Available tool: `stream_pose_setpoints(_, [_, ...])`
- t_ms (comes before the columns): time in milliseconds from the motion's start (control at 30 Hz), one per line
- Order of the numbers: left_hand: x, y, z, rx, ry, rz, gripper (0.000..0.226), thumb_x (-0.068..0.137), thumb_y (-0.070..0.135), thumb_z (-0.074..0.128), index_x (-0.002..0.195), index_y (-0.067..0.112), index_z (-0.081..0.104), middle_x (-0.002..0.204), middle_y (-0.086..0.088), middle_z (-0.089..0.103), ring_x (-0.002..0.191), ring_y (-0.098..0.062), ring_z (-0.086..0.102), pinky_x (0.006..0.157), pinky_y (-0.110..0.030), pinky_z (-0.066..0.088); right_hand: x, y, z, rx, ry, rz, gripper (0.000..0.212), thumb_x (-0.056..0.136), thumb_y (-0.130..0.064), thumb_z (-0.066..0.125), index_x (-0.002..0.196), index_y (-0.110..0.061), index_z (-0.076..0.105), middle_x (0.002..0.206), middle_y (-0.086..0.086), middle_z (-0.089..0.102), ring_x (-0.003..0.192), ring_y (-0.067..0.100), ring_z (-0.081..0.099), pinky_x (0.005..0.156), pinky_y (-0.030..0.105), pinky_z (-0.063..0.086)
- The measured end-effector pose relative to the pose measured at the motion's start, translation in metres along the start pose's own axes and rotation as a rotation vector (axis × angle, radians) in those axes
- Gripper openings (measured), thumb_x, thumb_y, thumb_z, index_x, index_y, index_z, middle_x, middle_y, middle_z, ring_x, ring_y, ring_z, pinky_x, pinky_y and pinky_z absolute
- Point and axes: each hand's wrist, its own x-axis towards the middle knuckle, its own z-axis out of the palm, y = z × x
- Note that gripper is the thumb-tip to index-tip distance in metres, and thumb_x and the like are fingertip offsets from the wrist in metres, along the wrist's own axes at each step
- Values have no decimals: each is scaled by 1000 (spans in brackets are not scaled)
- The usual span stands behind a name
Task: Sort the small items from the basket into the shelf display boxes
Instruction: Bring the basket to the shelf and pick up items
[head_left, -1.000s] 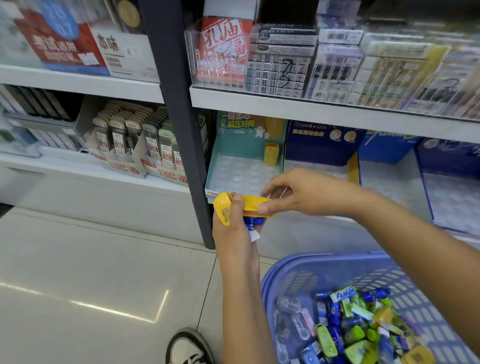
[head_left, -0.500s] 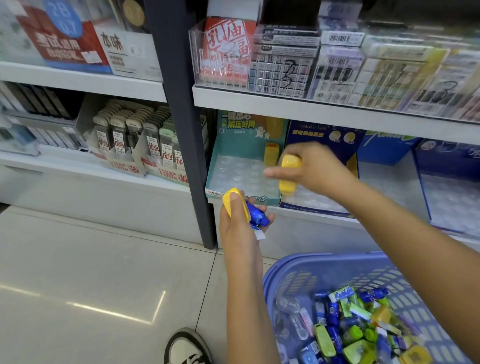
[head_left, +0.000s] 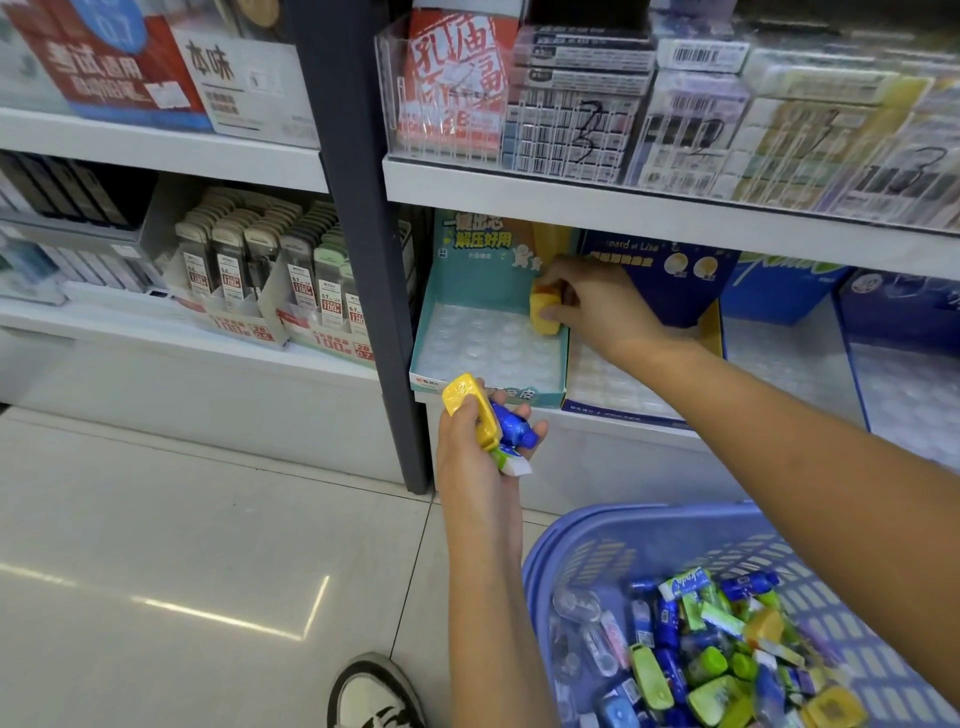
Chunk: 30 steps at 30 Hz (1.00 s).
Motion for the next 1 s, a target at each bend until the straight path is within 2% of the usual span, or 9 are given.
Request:
stream_pose_setpoints(167, [-2,-2,-2,9,-31,10,21,99,18,43,109,10,58,90,-9,58,75,-22,59,63,-34,55,-2,3,4,44,106,45,29,80,-15,72,106,-5,63,104,16,62,91,28,59,76,30,45])
stream_pose_setpoints(400, [-1,-3,-3,96,-37,33,20,99,22,46,108,14,61,93,-8,58,74,-19,61,62,-31,54,5,-2,1,-153,-34,-37,28,87,-15,64,113,-6,66,123,15,54,112,33,51,90,30,42])
stream_pose_setpoints(500, [-2,-1,-2,181,-37,74,24,98,33,48,107,17,63,90,-5,61,69,-14,60,55,-25,51,0,0,2,-224,-10,-48,26,92,-19,57,113,-7,66,123,10,55,120,28,41,92,38,44])
stream_pose_setpoints(567, [-4,0,-1,230,-37,94,29,97,39,48,106,17,64,85,-3,64,65,-12,59,51,-23,49,-3,-1,0,-263,-6,-35,26,93,-20,55,113,-7,63,124,8,53,119,25,38,89,41,46])
stream_pose_setpoints(633, [-7,-1,2,272,-34,112,31,97,41,46,105,17,65,81,0,65,62,-10,59,49,-22,47,0,-5,-4,-333,-58,-8,29,94,-21,51,119,-8,59,130,8,48,122,25,36,91,37,45])
stream_pose_setpoints(733, [-12,-1,5,275,-10,83,30,99,33,41,100,16,66,79,-1,65,57,-11,57,46,-22,45,0,-24,-14,-444,-174,28,40,93,-15,48,133,-9,49,139,12,37,126,29,35,94,34,41])
stream_pose_setpoints(800, [-14,1,4,234,-2,25,33,98,27,36,97,14,67,80,-4,67,54,-12,56,44,-22,44,-11,-40,-24,-338,-210,-41,48,92,-10,47,139,-14,43,141,14,35,123,30,40,98,32,41])
stream_pose_setpoints(900, [-13,4,-2,230,-4,-9,37,97,27,35,94,13,69,82,-6,70,51,-14,55,43,-20,42,-43,-60,-43,-15,-244,-281,57,84,-1,50,134,-28,50,132,2,49,108,14,49,90,23,42])
stream_pose_setpoints(1000, [-13,7,-6,301,-68,-46,39,97,33,37,96,10,69,84,-8,72,49,-11,53,40,-18,37,-67,-63,-55,268,-482,-255,56,82,-5,62,127,-39,53,133,-13,53,118,2,48,93,19,46])
